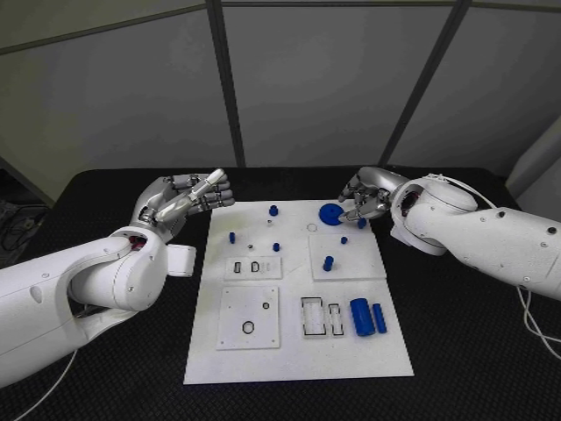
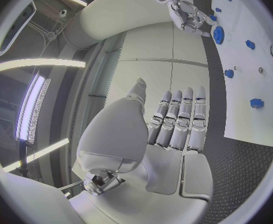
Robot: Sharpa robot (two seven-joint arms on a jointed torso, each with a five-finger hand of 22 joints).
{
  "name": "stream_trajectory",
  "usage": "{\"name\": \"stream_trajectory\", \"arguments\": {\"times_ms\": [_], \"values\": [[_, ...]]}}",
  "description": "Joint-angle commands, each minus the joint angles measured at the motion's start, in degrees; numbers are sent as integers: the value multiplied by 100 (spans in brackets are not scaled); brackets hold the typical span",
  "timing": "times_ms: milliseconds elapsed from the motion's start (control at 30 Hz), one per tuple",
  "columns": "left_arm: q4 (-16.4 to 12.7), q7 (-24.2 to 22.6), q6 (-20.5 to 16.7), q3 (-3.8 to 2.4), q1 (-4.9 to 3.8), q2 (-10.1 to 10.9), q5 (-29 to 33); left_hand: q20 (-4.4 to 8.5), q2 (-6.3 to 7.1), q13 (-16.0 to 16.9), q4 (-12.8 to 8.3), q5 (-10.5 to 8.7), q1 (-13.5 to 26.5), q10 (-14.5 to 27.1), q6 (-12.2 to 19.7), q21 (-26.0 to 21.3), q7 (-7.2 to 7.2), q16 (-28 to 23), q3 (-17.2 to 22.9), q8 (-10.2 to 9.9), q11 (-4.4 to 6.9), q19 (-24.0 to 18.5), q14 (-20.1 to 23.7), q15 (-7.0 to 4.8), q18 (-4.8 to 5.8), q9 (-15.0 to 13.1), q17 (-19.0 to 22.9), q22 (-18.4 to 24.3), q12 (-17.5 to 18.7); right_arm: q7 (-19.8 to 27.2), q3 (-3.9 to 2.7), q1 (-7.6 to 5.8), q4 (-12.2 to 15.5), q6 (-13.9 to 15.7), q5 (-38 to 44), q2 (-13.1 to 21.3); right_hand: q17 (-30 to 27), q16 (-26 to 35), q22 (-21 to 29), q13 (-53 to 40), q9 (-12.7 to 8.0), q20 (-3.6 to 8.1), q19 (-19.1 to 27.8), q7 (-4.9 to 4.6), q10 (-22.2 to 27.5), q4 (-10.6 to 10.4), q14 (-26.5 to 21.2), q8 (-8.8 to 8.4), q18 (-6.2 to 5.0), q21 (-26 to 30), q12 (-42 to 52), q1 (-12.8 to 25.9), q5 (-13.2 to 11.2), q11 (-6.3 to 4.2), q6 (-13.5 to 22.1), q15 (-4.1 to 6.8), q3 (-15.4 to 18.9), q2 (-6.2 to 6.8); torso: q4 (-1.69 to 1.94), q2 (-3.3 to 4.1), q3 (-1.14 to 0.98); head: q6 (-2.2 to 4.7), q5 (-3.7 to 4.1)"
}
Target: Assemble the parts on the task board
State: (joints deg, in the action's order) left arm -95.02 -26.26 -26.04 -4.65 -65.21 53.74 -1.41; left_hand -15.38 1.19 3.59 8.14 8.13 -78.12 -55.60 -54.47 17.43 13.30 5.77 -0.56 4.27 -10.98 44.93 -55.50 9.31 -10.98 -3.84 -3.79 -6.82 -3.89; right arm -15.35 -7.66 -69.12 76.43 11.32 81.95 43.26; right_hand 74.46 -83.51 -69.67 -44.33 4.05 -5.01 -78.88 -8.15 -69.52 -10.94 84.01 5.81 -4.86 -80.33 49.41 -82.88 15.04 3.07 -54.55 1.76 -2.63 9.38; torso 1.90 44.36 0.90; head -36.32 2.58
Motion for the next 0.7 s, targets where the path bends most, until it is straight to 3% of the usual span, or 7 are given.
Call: {"name": "stream_trajectory", "arguments": {"times_ms": [33,267,700], "values": [[1,-43,89,-5,-7,-16,-45,-15,-59,8,-28,-32,-1,-7,-39,-14,2,-19,-8,-28,-3,-13,-35,-15,47,4,5,9,8,-105,-2,-11,-98,-207,-150,-60,59,-37,-39,-178,7,2,-45,-9,-65,-52,337,32,81,-32,169,-43,47,1,23,-55,1,-4,-7,1,3,-7,14],[11,-42,92,-5,-7,-27,-45,-15,-59,8,-31,-33,0,-11,-41,-16,0,-23,-9,-29,-1,-13,-35,-16,47,3,5,12,7,-94,-3,-11,-210,-190,-153,-181,221,-115,-136,-625,4,-9,-89,-17,-161,-188,362,59,98,-85,602,-22,75,13,34,-67,53,-2,9,-2,-1,-19,13],[26,-34,96,-5,-6,-35,-45,-15,-59,8,-31,-33,0,-12,-42,-16,-1,-23,-9,-29,-1,-13,-35,-16,47,3,5,12,7,-82,-5,-11,-293,-220,-196,-304,382,-189,-246,-998,2,-21,-139,-24,-253,-301,387,84,118,-143,961,-14,69,22,39,-78,90,-14,0,0,-3,-34,6]]}}
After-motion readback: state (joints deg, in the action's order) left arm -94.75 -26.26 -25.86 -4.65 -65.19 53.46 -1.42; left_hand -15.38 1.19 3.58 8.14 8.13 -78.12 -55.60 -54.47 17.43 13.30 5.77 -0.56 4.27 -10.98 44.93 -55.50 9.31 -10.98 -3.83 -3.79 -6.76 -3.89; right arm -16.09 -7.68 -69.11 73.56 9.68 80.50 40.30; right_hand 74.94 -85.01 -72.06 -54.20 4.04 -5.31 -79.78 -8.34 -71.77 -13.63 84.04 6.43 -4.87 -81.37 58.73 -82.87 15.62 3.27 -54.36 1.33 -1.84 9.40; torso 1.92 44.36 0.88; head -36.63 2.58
